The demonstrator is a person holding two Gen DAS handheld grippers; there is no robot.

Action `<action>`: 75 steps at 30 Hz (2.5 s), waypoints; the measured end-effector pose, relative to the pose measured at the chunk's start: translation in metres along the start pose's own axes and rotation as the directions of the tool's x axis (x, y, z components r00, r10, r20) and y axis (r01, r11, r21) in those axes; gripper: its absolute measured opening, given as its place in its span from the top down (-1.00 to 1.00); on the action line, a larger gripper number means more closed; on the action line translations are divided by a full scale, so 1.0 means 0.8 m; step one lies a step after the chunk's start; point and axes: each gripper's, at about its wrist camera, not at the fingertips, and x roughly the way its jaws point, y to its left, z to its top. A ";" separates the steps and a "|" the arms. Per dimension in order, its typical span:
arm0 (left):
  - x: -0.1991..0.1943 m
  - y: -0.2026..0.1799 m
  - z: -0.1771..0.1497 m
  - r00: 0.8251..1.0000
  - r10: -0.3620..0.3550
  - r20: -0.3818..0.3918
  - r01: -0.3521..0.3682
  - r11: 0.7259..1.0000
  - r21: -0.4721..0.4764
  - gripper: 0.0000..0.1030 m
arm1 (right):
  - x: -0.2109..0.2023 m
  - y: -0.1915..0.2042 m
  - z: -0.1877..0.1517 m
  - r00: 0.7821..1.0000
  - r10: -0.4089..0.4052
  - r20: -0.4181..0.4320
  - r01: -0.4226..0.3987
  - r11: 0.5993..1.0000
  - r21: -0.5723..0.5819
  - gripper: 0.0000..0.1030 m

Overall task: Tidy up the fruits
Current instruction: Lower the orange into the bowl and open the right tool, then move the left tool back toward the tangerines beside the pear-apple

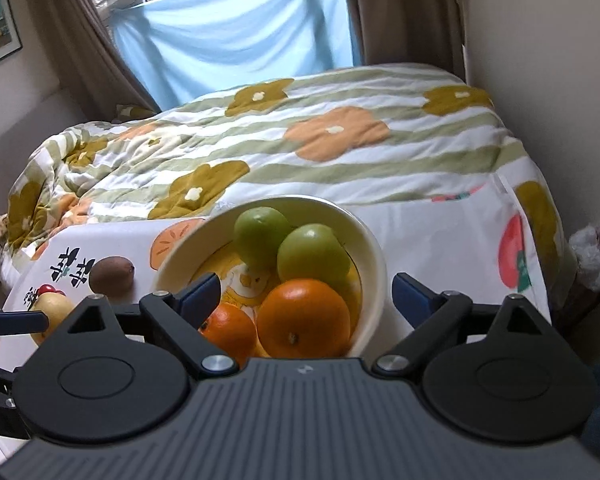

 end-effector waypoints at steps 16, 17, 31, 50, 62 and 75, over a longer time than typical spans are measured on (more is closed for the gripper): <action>-0.057 -0.032 -0.005 0.996 0.023 0.091 -0.023 1.000 0.001 -0.91 | -0.072 -0.003 -0.005 1.000 0.002 0.031 -0.002 1.000 -0.020 -1.00; -0.064 -0.034 -0.008 0.995 0.027 0.101 -0.027 1.000 -0.002 -0.91 | -0.079 -0.002 -0.007 0.999 0.003 0.034 -0.002 1.000 -0.022 -1.00; -0.157 -0.049 -0.054 0.978 0.098 0.185 -0.088 0.994 -0.061 -0.91 | -0.164 0.032 -0.025 0.997 0.038 0.063 -0.032 0.995 -0.090 -1.00; -0.171 0.092 -0.080 0.978 0.171 0.121 -0.172 0.985 -0.004 -0.91 | -0.136 0.155 -0.043 0.996 0.088 0.011 -0.086 0.992 -0.087 -1.00; -0.068 0.150 -0.093 0.999 -0.010 -0.051 0.020 0.978 0.208 -0.64 | -0.053 0.228 -0.069 0.998 -0.010 -0.063 0.010 1.000 -0.004 -1.00; -0.008 0.162 -0.097 0.979 -0.128 -0.158 0.167 0.951 0.260 -0.07 | -0.003 0.258 -0.081 0.995 -0.041 -0.096 0.046 0.998 0.049 -1.00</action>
